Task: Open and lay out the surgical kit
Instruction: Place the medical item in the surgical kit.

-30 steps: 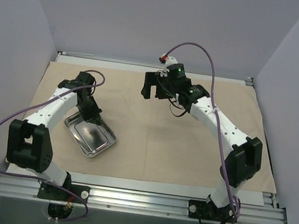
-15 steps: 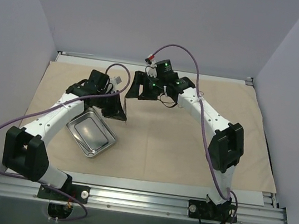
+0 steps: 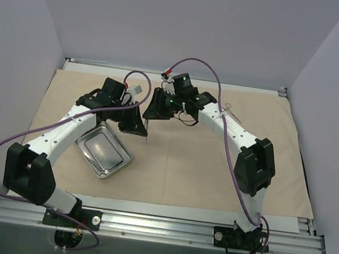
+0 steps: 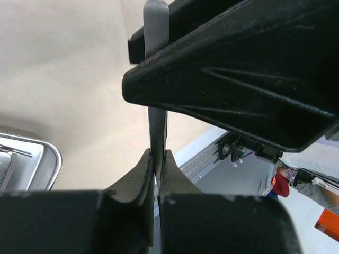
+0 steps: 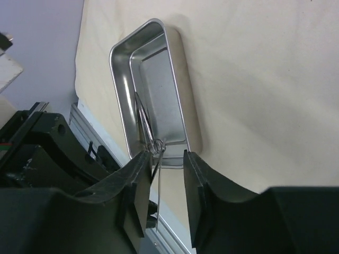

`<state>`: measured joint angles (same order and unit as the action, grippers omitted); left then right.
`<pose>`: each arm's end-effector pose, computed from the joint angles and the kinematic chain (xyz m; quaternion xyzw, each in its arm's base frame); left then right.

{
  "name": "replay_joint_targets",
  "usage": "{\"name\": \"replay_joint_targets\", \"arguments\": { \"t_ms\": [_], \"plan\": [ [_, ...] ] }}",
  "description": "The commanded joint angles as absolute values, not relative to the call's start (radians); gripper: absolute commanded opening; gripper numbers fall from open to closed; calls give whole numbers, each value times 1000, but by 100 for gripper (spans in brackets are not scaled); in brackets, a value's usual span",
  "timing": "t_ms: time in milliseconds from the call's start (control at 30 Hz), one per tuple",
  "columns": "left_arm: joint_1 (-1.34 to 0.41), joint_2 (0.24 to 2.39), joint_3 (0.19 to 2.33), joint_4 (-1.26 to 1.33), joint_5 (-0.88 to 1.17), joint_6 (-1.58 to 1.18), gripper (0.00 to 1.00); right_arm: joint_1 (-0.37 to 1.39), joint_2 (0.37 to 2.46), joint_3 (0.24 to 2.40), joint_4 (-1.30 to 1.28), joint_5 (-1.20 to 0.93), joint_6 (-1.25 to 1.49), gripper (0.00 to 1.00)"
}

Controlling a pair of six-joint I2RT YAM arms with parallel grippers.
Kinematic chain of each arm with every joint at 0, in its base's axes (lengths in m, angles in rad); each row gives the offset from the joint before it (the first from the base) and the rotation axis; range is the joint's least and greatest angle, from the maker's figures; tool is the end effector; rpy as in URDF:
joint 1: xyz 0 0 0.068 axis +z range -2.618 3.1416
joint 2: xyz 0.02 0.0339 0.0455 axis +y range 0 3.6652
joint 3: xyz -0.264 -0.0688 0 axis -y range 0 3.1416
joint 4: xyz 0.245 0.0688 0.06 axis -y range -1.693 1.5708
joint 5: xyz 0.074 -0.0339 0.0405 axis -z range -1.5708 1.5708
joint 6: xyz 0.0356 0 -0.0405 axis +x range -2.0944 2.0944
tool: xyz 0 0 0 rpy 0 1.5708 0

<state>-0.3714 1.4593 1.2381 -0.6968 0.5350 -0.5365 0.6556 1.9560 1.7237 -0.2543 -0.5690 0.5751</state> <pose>0.2789 -0.1281 0.2975 0.0091 0.9174 -0.3606 0.1681 0.3556 0.2977 0.3115 -0.1778 0.8157 0.4822 0.2656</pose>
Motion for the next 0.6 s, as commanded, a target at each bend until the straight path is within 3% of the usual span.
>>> {"name": "replay_joint_targets", "arguments": {
  "t_ms": [0,33,67,100,133,233,500,567],
  "plan": [
    [-371,1447,1281,-649,569,-517,4,660,1916,1723,-229,-597,584,27],
    [-371,1448,1282,-647,565,-518,23,658,1916,1726,-230,-594,584,25],
    [-373,1448,1282,-647,561,-518,33,658,1916,1730,-238,-586,580,23],
    [-373,1448,1282,-647,564,-514,39,658,1917,1739,-253,-551,568,14],
    [-370,1447,1284,-647,568,-506,52,657,1919,1771,-277,-513,557,4],
    [-357,1442,1292,-664,549,-476,68,654,1940,1839,-391,-374,485,0],
    [-227,1398,1281,-747,535,-388,73,627,2126,2129,-819,-210,-111,0],
    [-209,1381,1264,-768,525,-359,73,598,2161,2155,-886,-158,-156,0]
  ]
}}
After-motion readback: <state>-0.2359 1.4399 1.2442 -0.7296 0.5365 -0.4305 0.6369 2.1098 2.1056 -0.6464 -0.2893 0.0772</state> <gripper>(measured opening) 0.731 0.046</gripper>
